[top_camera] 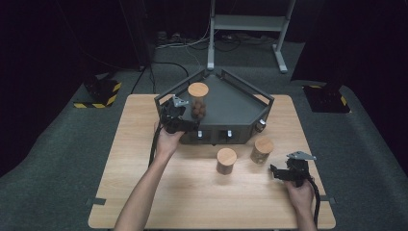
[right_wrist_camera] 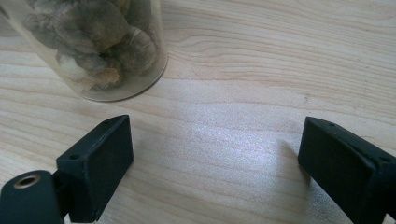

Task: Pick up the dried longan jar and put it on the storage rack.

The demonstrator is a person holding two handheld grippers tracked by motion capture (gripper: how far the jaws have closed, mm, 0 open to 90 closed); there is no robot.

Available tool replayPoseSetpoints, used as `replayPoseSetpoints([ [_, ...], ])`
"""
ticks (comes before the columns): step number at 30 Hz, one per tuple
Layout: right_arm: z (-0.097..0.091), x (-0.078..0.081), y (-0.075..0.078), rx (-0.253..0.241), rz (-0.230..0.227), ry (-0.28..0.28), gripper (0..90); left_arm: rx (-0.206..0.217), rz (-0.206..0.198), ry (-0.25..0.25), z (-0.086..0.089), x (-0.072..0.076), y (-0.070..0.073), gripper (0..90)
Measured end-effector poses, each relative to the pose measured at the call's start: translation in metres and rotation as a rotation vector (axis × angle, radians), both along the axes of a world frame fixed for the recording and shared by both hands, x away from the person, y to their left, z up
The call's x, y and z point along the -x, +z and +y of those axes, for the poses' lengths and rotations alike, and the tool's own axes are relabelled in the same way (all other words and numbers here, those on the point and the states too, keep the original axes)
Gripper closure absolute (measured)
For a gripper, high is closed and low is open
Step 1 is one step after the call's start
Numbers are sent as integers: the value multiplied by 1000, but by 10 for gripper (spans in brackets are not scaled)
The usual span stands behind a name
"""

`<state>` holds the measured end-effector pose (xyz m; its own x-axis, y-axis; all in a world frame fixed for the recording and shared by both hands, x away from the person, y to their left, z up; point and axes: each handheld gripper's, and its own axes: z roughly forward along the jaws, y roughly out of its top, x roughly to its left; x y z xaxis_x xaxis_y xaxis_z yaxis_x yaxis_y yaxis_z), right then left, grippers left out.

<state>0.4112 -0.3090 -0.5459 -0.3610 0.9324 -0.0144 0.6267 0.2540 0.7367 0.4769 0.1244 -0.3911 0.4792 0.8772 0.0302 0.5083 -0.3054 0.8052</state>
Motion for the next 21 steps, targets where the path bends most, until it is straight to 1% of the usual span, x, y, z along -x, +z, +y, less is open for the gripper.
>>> replayPoseSetpoints([
  [1,0,0,0,0,0,0,101,0,0,0,0,0,0,92],
  [4,0,0,0,0,0,0,101,21,1,1,2,2,-1,92],
  [21,0,0,0,0,0,0,101,48,-2,9,14,16,-15,93],
])
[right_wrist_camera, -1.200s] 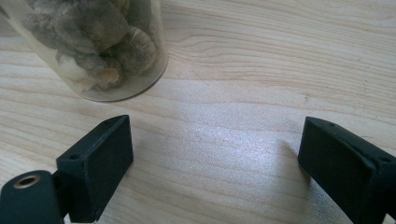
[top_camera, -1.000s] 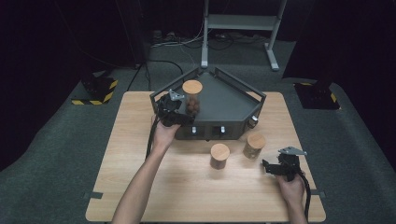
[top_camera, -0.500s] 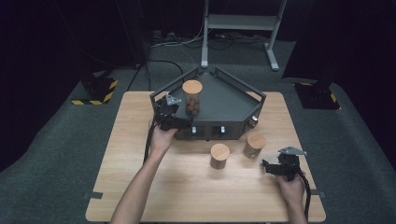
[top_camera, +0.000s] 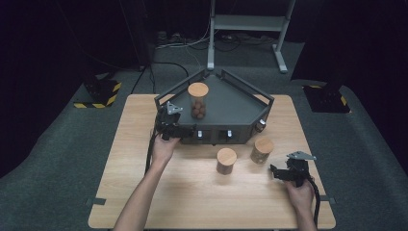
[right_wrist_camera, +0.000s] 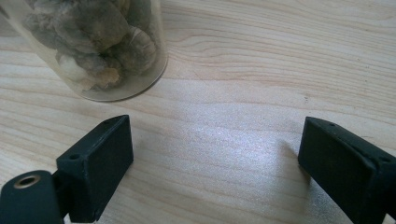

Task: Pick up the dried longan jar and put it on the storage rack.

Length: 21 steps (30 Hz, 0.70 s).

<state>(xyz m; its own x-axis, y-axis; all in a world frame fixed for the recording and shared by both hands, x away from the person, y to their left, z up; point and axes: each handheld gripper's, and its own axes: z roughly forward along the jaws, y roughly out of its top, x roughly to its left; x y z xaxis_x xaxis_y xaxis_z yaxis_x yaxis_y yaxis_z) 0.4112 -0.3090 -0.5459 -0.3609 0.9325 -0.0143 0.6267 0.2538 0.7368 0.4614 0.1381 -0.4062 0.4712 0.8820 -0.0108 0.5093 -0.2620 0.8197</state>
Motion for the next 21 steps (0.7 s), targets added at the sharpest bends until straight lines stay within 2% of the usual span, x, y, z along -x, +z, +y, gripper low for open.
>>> replayPoseSetpoints([
  [4,0,0,0,0,0,0,101,12,0,7,4,3,-5,93],
  [14,0,0,0,1,-1,1,101,11,-3,24,9,11,-13,90],
  [21,0,0,0,0,-1,0,101,12,-4,39,12,19,-23,89],
])
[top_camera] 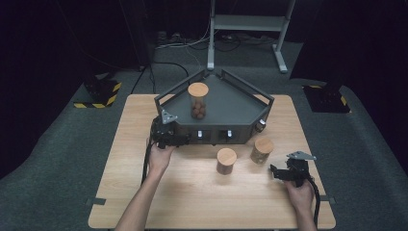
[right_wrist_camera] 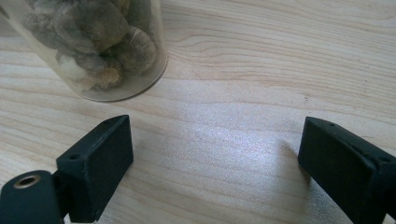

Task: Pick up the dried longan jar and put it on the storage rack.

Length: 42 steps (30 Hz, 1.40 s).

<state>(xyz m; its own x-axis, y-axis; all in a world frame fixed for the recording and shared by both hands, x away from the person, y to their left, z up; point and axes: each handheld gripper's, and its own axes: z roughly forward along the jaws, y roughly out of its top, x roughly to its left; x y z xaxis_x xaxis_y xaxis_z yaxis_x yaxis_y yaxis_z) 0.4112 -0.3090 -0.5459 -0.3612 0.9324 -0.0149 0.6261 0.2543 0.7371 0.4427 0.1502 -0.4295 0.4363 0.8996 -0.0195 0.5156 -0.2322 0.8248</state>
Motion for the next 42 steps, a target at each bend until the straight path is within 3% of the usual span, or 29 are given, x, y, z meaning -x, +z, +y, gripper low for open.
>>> replayPoseSetpoints([
  [12,0,0,0,0,0,0,101,-10,0,32,8,12,-18,90],
  [29,0,0,0,0,0,-1,101,-22,64,49,4,13,-56,90],
  [42,0,0,0,0,0,0,101,-25,99,54,-1,10,-76,89],
])
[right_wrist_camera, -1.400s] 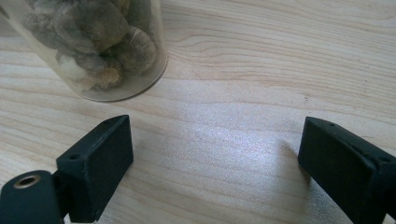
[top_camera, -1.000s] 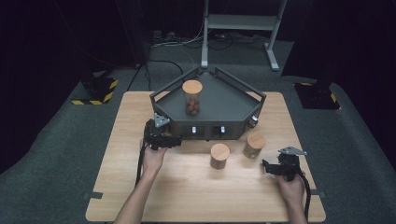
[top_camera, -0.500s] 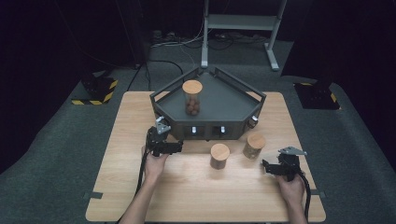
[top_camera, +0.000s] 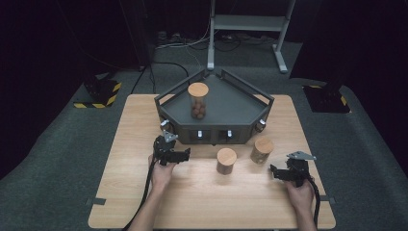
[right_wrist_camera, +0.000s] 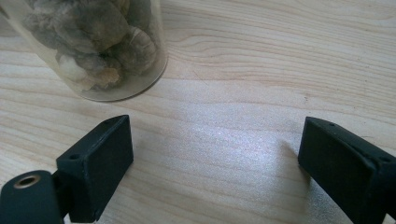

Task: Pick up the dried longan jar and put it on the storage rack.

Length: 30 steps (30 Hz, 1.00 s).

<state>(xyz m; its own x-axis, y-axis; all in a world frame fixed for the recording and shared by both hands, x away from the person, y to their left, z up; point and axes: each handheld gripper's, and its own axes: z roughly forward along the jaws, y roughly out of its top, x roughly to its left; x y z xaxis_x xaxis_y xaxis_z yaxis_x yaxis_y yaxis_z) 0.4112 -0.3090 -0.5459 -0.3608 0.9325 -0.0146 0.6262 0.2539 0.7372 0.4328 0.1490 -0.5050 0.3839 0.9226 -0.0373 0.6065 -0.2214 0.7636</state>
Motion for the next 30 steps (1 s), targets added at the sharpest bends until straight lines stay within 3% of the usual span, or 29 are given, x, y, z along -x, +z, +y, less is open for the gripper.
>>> replayPoseSetpoints([
  [25,0,0,0,0,0,0,101,-22,65,30,-12,-9,-36,82],
  [30,0,0,0,1,0,0,101,-24,58,34,-13,-9,-38,77],
])
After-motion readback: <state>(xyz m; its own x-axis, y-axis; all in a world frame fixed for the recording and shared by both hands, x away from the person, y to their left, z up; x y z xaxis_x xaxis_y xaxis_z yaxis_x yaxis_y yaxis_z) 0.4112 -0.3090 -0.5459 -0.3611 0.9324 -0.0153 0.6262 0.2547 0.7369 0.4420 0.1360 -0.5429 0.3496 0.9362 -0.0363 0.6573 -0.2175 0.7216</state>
